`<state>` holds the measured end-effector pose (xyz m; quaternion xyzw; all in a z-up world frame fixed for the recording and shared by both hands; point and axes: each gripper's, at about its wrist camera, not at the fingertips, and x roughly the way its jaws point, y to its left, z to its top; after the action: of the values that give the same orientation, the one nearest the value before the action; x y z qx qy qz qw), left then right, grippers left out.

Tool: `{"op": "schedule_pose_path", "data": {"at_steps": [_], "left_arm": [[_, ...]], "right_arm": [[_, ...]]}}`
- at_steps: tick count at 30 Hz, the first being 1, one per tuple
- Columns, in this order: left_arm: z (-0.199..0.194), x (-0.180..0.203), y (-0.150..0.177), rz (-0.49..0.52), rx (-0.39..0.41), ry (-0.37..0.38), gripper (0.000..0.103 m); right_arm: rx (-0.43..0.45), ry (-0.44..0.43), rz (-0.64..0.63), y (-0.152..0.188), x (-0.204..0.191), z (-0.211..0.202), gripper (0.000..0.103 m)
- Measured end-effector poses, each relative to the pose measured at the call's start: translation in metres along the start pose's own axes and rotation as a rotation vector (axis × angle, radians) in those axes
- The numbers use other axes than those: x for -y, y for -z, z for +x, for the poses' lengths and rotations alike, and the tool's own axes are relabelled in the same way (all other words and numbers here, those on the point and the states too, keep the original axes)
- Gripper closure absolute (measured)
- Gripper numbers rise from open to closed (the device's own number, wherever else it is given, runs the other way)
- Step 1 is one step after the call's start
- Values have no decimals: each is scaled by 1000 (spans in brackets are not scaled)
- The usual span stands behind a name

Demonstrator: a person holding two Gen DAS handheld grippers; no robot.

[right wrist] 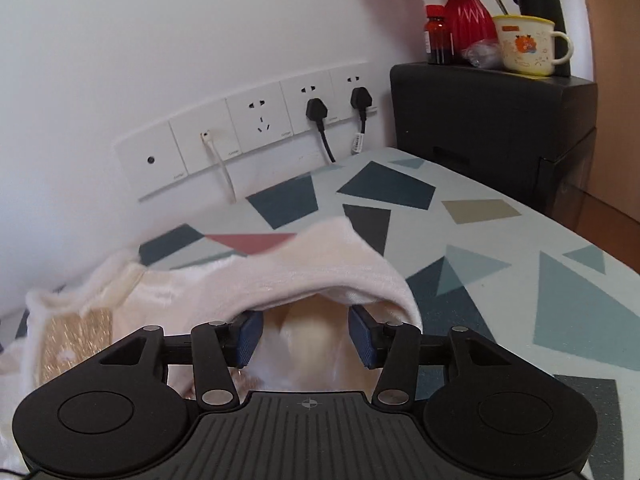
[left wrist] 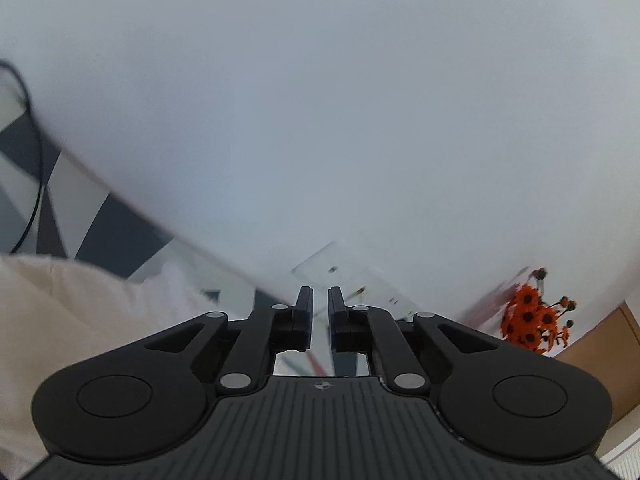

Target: Fold clothes

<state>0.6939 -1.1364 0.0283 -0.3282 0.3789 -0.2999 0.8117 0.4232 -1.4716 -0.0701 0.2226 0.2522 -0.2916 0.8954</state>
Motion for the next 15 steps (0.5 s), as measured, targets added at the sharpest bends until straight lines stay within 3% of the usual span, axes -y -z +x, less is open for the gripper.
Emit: {"op": "schedule_pose_path", "data": {"at_steps": [1, 3, 9, 15], "left_arm": [[10, -13, 2, -39, -49, -23, 77], [22, -34, 19, -107, -124, -77, 47], [28, -71, 74, -160, -325, -172, 37], [49, -78, 91, -144, -344, -219, 37]], "right_arm": [[-11, -5, 5, 1, 1, -2, 56], [-23, -6, 15, 4, 4, -6, 53], [-10, -38, -13, 3, 3, -21, 51], [-17, -47, -2, 2, 6, -21, 51]]}}
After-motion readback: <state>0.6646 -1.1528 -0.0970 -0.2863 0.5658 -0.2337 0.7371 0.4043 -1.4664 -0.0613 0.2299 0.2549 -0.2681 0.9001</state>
